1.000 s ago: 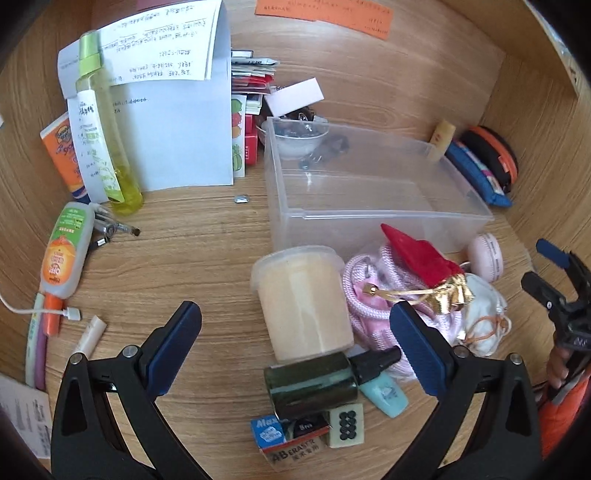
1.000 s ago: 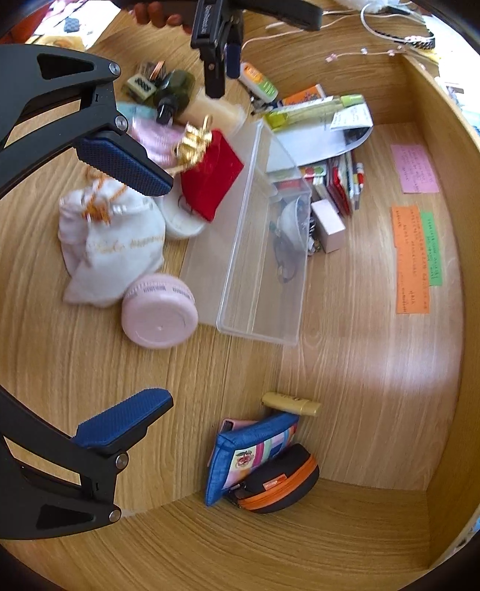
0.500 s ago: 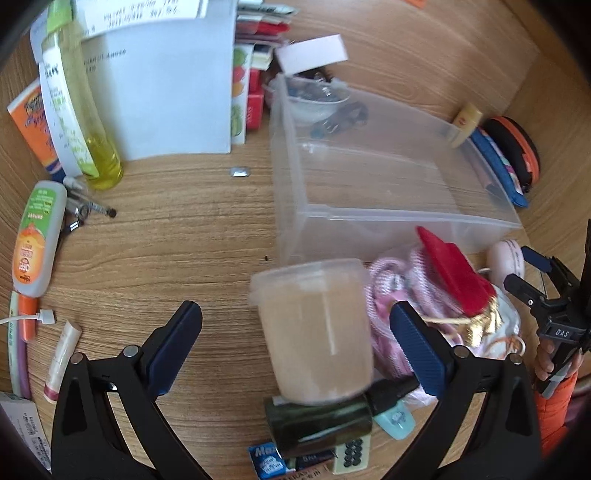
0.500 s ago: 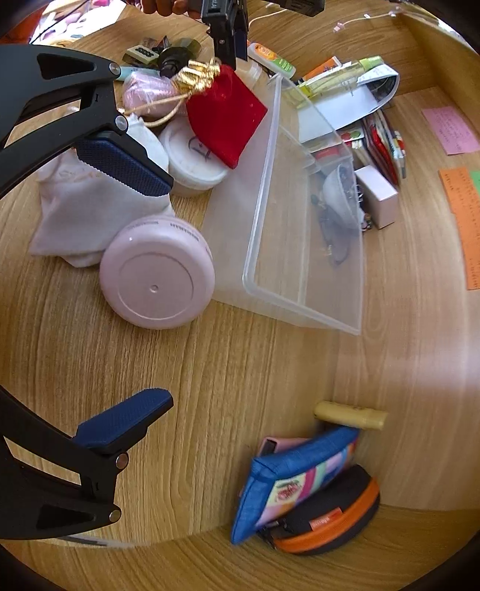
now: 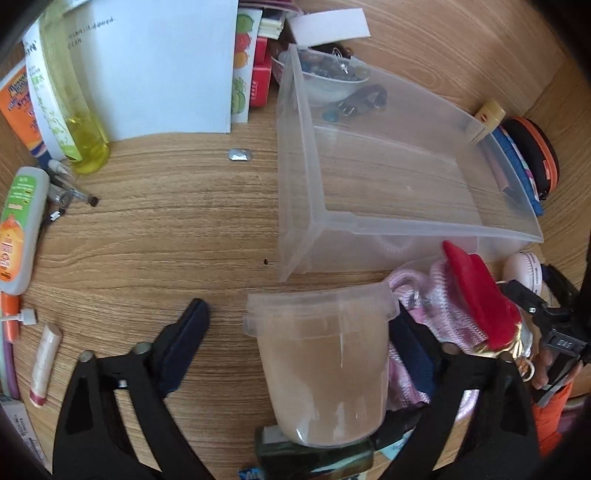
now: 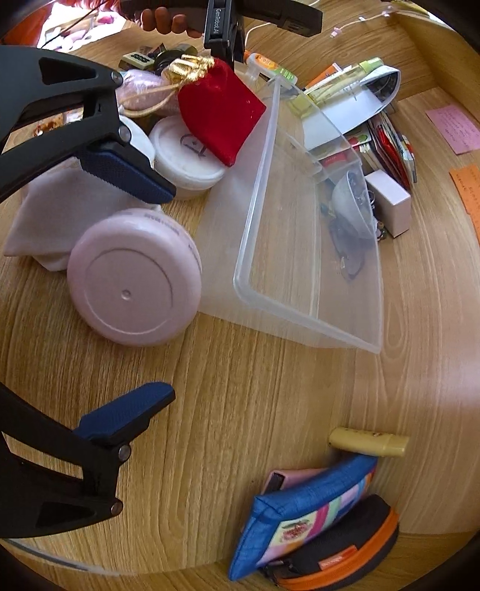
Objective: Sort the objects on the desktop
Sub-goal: 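Reach both tools toward the cream tub and pink round compact, then grasp the cream tub with left tool while right tool grasps the pink compact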
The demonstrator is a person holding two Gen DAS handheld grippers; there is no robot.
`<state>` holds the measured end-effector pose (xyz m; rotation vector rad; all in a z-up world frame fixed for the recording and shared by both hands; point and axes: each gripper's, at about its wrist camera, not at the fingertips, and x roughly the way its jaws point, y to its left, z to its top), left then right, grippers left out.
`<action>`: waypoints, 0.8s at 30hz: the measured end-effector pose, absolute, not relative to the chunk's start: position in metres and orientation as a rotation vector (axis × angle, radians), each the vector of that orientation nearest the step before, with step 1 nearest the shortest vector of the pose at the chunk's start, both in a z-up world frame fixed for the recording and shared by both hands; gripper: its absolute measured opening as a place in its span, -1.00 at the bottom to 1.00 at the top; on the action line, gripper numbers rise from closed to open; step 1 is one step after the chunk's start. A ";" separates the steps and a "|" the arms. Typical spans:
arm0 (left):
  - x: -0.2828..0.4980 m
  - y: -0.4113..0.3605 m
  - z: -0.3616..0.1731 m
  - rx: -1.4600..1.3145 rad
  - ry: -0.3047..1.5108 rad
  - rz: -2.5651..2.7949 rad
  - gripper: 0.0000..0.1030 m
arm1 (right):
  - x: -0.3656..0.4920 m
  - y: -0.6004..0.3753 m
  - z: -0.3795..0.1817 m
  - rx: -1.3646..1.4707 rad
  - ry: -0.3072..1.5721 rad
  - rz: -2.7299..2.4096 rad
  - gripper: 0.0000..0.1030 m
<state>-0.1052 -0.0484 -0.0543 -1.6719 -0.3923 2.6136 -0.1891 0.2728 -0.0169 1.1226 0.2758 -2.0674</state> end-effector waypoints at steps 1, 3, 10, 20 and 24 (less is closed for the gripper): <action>-0.106 -0.049 -0.055 -1.678 -0.406 2.605 0.74 | -0.191 0.273 -0.019 1.133 0.270 -2.058 0.63; -0.106 -0.048 -0.055 -1.676 -0.402 2.608 0.73 | -0.192 0.274 -0.021 1.143 0.254 -2.037 0.52; -0.102 -0.045 -0.054 -1.640 -0.442 2.621 0.54 | -0.185 0.277 -0.015 1.084 0.256 -2.047 0.23; -0.090 -0.049 -0.046 -1.595 -0.532 2.653 0.35 | -0.179 0.287 0.000 0.995 0.209 -2.080 0.23; -0.076 -0.050 -0.029 -1.519 -0.468 2.756 0.34 | -0.180 0.288 0.002 0.982 0.203 -2.088 0.23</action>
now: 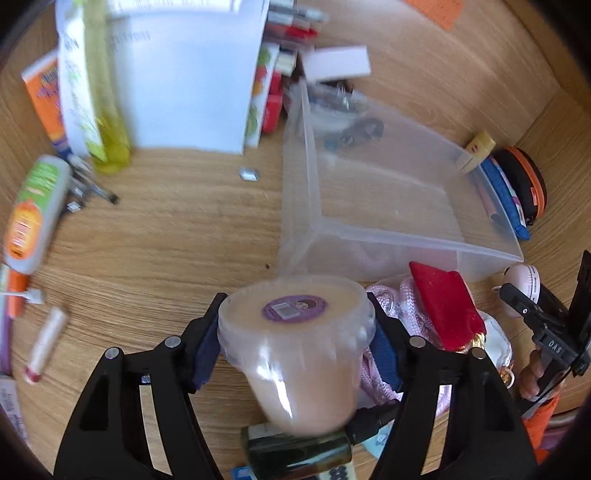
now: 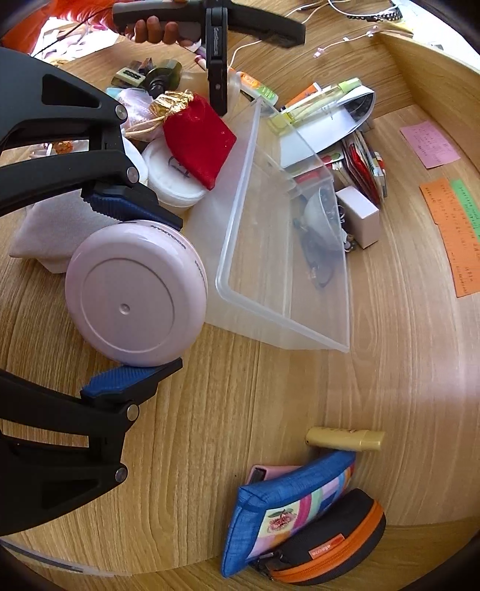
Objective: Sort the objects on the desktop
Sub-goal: 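Grasp the cream tub with left tool while right tool grasps the pink compact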
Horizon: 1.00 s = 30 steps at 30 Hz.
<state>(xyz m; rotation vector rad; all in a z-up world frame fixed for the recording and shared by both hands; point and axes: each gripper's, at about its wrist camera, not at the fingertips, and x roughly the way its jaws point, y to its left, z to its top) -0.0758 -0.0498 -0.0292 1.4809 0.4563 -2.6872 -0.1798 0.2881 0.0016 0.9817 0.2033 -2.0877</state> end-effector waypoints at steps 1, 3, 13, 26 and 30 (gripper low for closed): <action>-0.071 -0.051 -0.025 1.454 0.439 -2.698 0.33 | -0.180 0.289 0.002 0.980 0.201 -2.087 0.23; -0.063 -0.052 -0.019 1.424 0.444 -2.723 0.33 | -0.179 0.289 0.004 0.970 0.200 -2.093 0.23; -0.050 -0.046 0.005 1.277 0.433 -2.790 0.31 | -0.168 0.297 0.038 0.871 0.197 -2.134 0.23; -0.045 -0.046 0.044 1.102 0.414 -2.882 0.31 | -0.175 0.274 0.066 0.813 0.183 -2.138 0.23; -0.053 -0.045 0.054 1.063 0.391 -2.898 0.31 | -0.182 0.262 0.072 0.807 0.174 -2.126 0.23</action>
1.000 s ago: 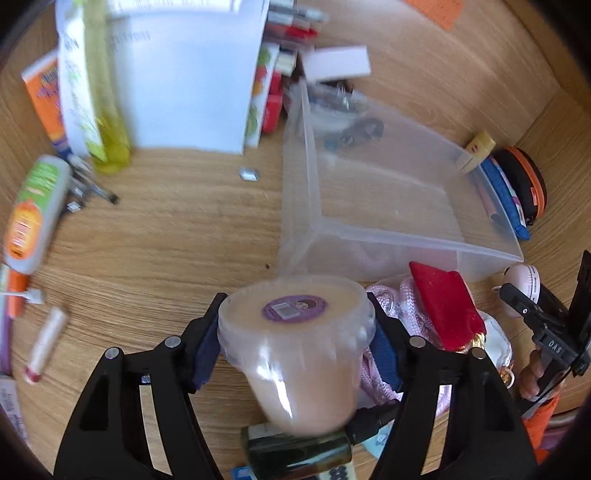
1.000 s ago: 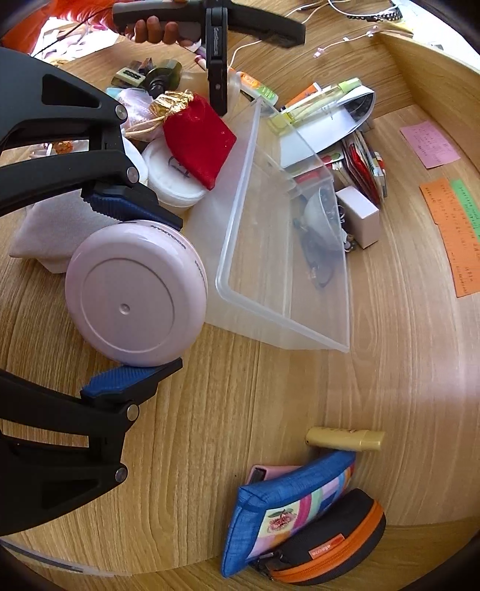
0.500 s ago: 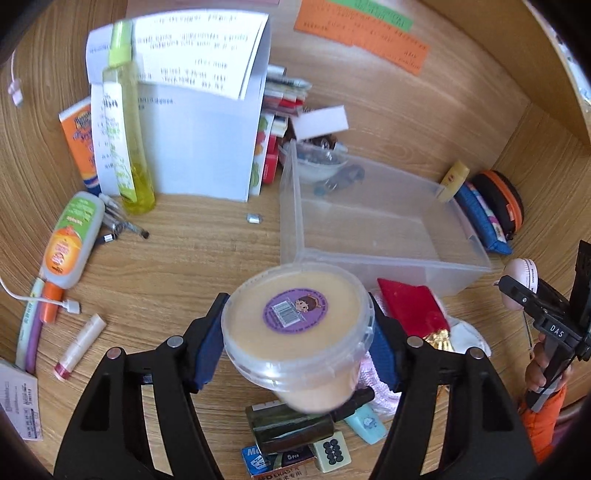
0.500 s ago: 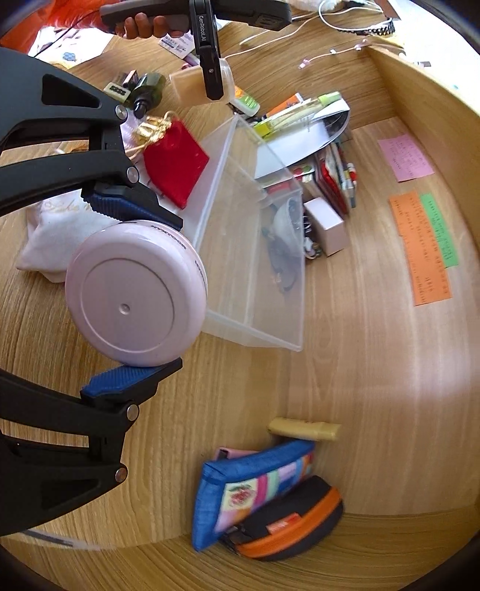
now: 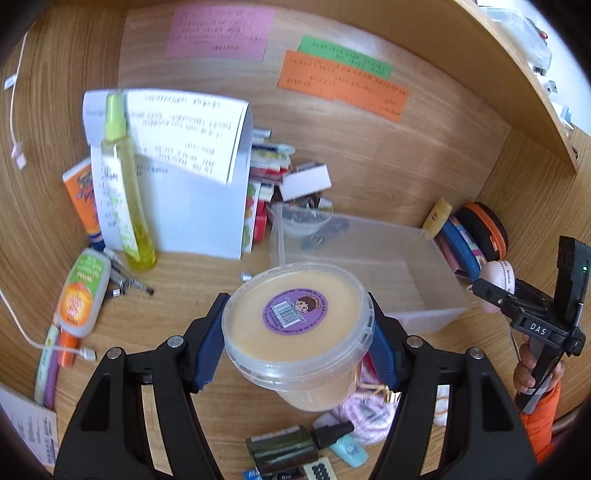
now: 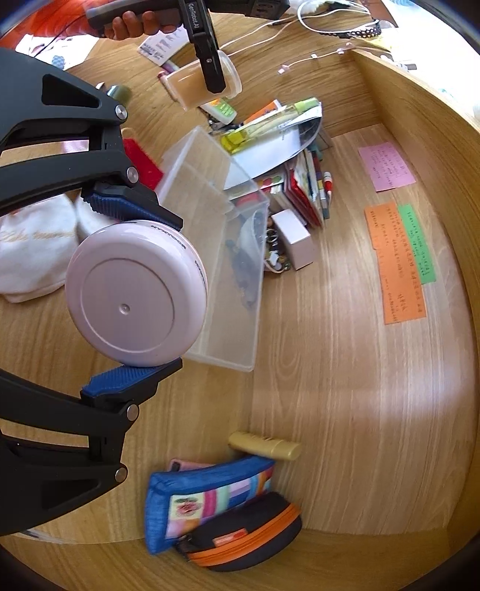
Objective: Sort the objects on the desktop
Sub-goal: 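Grasp the cream tub with left tool while right tool grasps the pink compact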
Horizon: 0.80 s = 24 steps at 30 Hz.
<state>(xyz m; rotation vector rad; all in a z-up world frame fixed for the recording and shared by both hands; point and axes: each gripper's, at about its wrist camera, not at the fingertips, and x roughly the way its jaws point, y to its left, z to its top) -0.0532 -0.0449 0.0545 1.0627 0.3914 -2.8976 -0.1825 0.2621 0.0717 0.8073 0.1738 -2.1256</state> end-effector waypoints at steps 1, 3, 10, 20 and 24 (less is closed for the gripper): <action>-0.056 -0.045 0.057 1.056 0.395 -2.901 0.31 | -0.185 0.258 0.073 0.805 0.172 -2.125 0.23; -0.064 -0.047 0.059 1.049 0.412 -2.913 0.31 | -0.188 0.251 0.075 0.801 0.177 -2.126 0.23; -0.099 -0.046 0.060 1.043 0.440 -2.933 0.31 | -0.200 0.222 0.077 0.817 0.189 -2.105 0.23; -0.146 -0.032 0.042 1.113 0.468 -2.937 0.31 | -0.216 0.199 0.054 0.898 0.227 -2.095 0.23; -0.161 -0.027 0.025 1.171 0.478 -2.927 0.30 | -0.222 0.197 0.043 0.935 0.243 -2.095 0.23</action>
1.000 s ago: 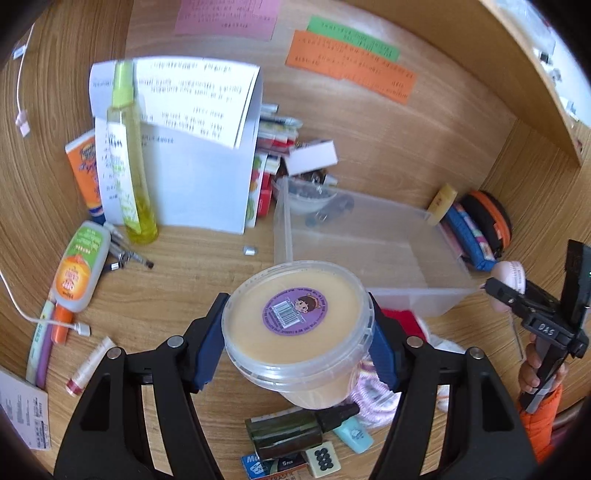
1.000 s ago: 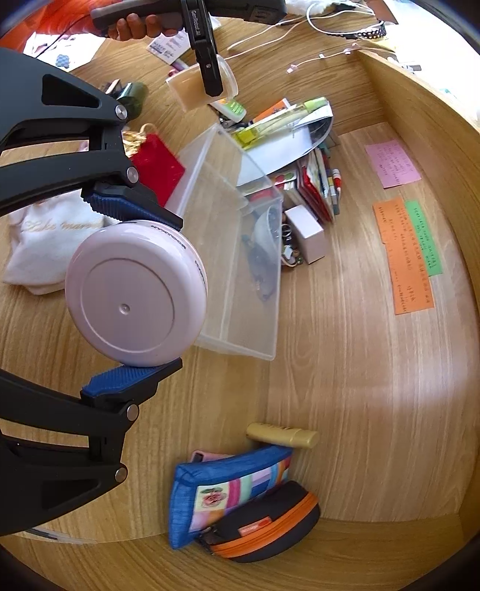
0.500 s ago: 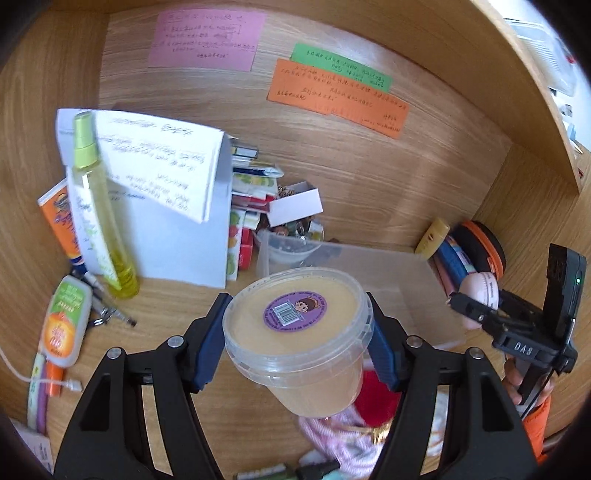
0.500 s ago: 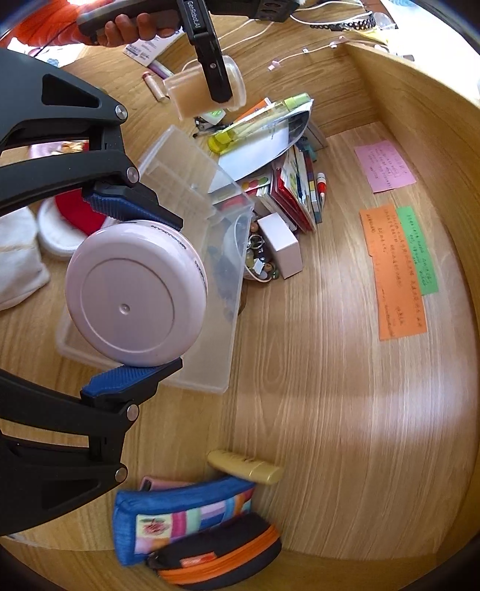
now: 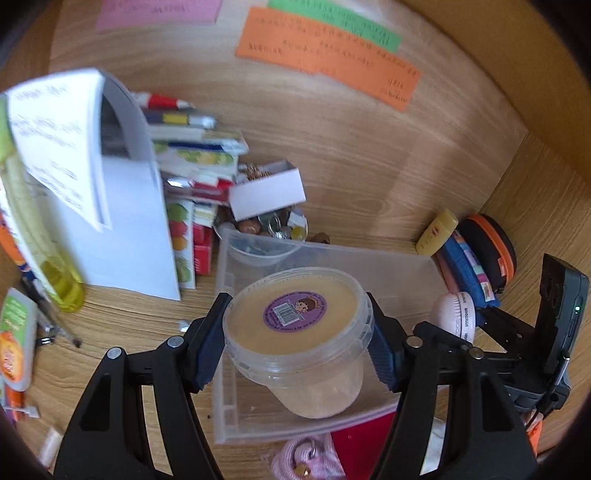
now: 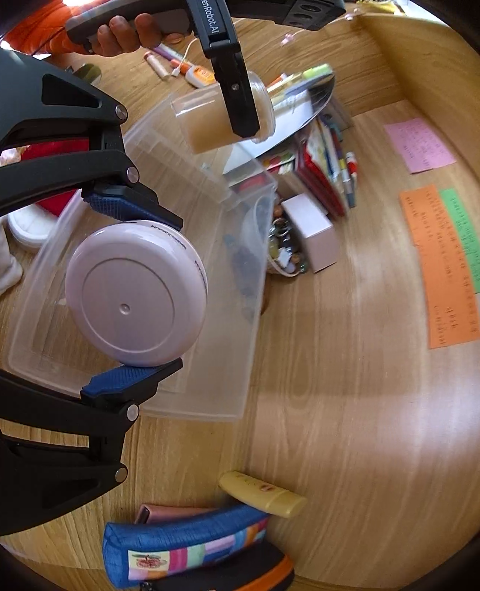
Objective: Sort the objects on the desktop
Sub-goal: 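Grasp the cream tub with left tool while right tool grasps the pink compact, then lower both held items into the clear box and open both tools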
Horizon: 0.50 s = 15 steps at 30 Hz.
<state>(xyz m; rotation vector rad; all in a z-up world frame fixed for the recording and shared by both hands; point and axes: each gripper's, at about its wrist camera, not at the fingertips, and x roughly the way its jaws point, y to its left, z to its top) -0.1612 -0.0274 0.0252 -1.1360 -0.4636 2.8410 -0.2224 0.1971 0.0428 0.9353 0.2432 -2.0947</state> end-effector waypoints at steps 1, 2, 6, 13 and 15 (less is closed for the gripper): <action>-0.166 -0.026 0.020 -1.153 -0.461 2.835 0.30 | -0.224 0.197 0.040 0.944 0.245 -2.093 0.23; -0.168 -0.025 0.017 -1.164 -0.458 2.831 0.30 | -0.226 0.196 0.038 0.954 0.246 -2.090 0.23; -0.173 -0.021 0.006 -1.201 -0.431 2.812 0.30 | -0.222 0.190 0.031 0.950 0.295 -2.097 0.23; -0.173 -0.014 0.005 -1.186 -0.347 2.834 0.30 | -0.213 0.181 0.025 0.952 0.332 -2.070 0.23; -0.173 -0.009 0.004 -1.192 -0.291 2.864 0.30 | -0.210 0.180 0.023 0.949 0.342 -2.070 0.23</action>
